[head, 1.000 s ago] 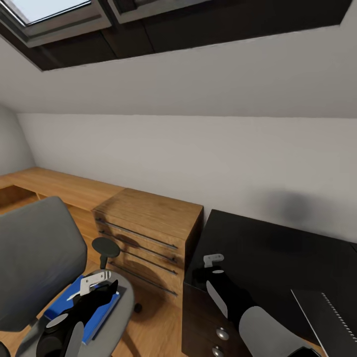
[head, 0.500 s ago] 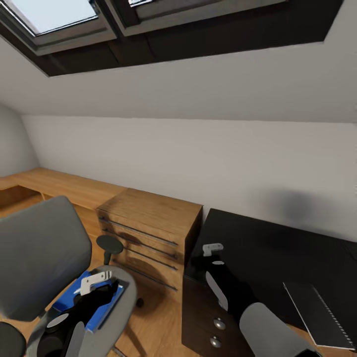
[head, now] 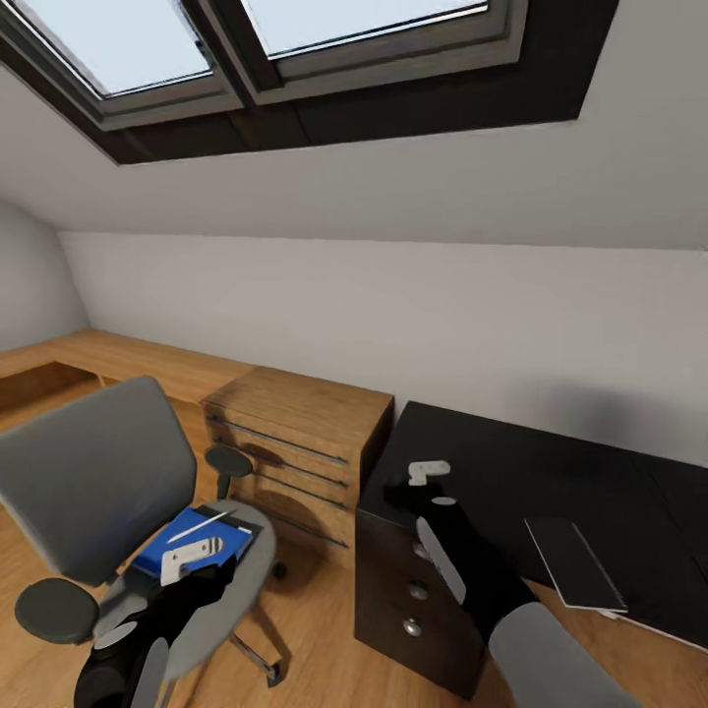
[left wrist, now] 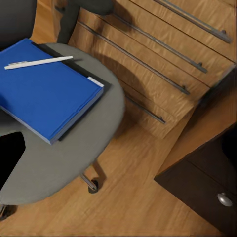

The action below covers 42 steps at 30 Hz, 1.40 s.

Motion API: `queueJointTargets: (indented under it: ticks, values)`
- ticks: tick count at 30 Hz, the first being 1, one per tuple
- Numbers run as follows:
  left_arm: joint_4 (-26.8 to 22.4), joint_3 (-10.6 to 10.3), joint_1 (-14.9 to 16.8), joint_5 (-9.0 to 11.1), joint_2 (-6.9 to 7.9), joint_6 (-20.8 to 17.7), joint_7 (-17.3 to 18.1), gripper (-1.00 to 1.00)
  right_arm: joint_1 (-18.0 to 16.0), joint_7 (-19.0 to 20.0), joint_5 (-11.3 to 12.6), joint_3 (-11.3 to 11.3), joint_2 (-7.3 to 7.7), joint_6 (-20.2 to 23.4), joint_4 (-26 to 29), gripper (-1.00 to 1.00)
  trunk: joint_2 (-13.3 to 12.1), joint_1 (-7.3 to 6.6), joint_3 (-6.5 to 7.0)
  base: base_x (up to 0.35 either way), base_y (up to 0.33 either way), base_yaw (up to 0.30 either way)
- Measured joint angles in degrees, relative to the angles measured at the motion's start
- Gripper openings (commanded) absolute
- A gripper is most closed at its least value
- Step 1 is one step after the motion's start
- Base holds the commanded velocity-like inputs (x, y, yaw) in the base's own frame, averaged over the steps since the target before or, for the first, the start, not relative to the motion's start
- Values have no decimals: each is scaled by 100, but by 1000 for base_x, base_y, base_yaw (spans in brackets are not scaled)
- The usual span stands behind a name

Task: In the bedroom, organize the workspace by keeping the computer under the desk, ensuring the monitor is on the desk, placing the keyboard on the desk next to the monitor, placing the mouse on the desk next to the keyboard, moving the folder from the swivel chair onto the desk next to the mouse, stacking the notebook on top of the folder with the pen on top of the notebook, and positioning the swivel chair next to the desk.

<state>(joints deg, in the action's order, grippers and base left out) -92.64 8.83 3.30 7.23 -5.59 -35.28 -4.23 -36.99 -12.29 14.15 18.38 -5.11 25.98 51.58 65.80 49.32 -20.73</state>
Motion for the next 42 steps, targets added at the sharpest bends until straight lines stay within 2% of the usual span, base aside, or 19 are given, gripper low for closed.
queueJointTargets:
  ticks: [3, 7, 12, 15, 26, 28, 31, 33, 35, 38, 39, 42]
  values:
    - [-1, 10, 0, -2, 0, -1, 0, 100, 47, -6, 47, -205, 43, 150, 123, -100, -120, -68, 54, -98, -56, 0]
    - [-1, 12, 0, -2, 0, -2, 0, 100, 60, -8, 64, -355, 59, 255, 210, -100, -280, -157, 126, -27, -15, 0]
    - [-1, 5, 0, -2, -1, -2, 0, 100, 67, -6, 65, -391, 65, 283, 481, -100, -481, -267, 216, -2, -1, 0]
    - [0, 2, 0, -5, -1, -2, 0, 100, 77, -3, 58, -405, 119, 281, 632, -100, -602, -333, 273, 0, 0, -61]
    - [39, 4, -4, -29, -1, 9, 0, 100, 89, -6, 69, -410, 199, 283, 819, -100, -1043, -575, 511, 0, 0, -227]
    - [65, 7, -61, -34, -1, 30, 1, 100, 109, -7, 70, -410, 201, 283, 848, -100, -1124, -619, 547, 0, 0, -279]
    - [221, 10, -480, -38, -1, 78, 8, 100, 137, -12, 70, -410, 202, 287, 917, -100, -1243, -685, 600, 0, 0, -262]
    - [417, 12, -764, -40, 6, 286, 12, 100, 183, -19, 68, -409, 202, 289, 1045, -100, -1324, -729, 636, 0, 0, -131]
    - [821, 15, -938, -36, 28, 798, 16, 100, 300, -52, 68, -409, 202, 304, 1251, -100, -1404, -773, 672, 0, 0, -54]
    - [1708, 19, -1027, -38, 88, 1941, 20, 100, 486, -127, 62, -408, 202, 375, 1634, -100, -1525, -839, 726, 0, 0, -17]
    - [2186, 20, -1046, -47, 135, 2471, 17, 100, 575, -164, 62, -408, 202, 426, 1807, -100, -1526, -840, 726, 0, 0, -6]
    - [2640, 20, -1055, -136, 167, 2833, 15, 100, 652, -190, 60, -408, 200, 459, 1925, -100, -1527, -840, 727, 0, 0, -1]
